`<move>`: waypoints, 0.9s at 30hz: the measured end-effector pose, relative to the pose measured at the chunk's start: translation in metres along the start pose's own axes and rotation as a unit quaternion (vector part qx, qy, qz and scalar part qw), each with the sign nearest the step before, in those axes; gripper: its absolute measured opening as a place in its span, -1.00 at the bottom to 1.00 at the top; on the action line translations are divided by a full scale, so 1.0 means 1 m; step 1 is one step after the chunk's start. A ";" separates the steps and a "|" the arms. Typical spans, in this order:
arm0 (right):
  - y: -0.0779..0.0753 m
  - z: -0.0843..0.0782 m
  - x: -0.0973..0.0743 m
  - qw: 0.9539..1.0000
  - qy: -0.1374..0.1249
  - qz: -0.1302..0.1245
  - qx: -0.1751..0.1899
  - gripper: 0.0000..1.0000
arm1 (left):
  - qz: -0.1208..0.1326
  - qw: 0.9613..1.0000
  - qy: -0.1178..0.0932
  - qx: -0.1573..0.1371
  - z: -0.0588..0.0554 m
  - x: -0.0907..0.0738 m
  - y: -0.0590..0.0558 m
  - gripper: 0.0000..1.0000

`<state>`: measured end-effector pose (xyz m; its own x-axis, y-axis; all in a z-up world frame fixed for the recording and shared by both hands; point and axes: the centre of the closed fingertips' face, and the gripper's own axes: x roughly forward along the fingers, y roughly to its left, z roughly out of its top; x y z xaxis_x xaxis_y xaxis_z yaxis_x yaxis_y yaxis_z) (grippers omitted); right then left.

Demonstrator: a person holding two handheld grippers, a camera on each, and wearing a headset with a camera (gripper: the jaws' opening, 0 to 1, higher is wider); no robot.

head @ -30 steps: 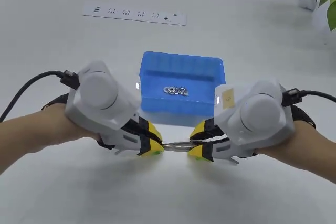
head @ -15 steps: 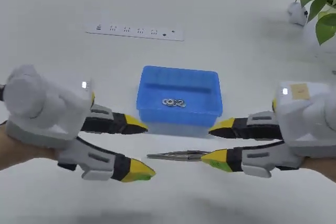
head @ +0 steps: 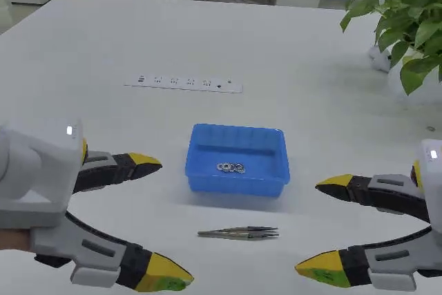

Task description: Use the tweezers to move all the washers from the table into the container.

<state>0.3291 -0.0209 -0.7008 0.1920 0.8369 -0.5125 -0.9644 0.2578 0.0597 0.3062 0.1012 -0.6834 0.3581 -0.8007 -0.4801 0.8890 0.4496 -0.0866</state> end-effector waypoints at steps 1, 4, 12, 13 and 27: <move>0.001 0.006 -0.002 1.000 -0.010 0.001 -0.015 0.63 | 0.000 1.000 -0.004 0.001 0.003 -0.002 -0.002 0.98; 0.004 0.014 -0.005 1.000 -0.014 0.006 -0.024 0.70 | 0.001 1.000 -0.010 0.011 0.012 -0.006 -0.006 0.98; 0.006 0.018 -0.017 0.999 -0.017 -0.006 -0.033 0.92 | 0.012 1.000 0.018 0.020 0.013 -0.023 -0.008 0.98; 0.007 0.018 -0.018 0.999 -0.017 -0.006 -0.034 0.92 | 0.014 1.000 0.016 0.022 0.014 -0.025 -0.009 0.98; 0.010 0.013 -0.028 1.000 -0.012 -0.012 -0.026 1.00 | 0.016 0.999 0.036 0.037 0.015 -0.034 -0.019 0.98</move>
<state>0.3163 -0.0354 -0.6744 0.2195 0.8419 -0.4929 -0.9672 0.2540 0.0031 0.2820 0.1139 -0.6521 0.3672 -0.7550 -0.5432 0.8972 0.4415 -0.0070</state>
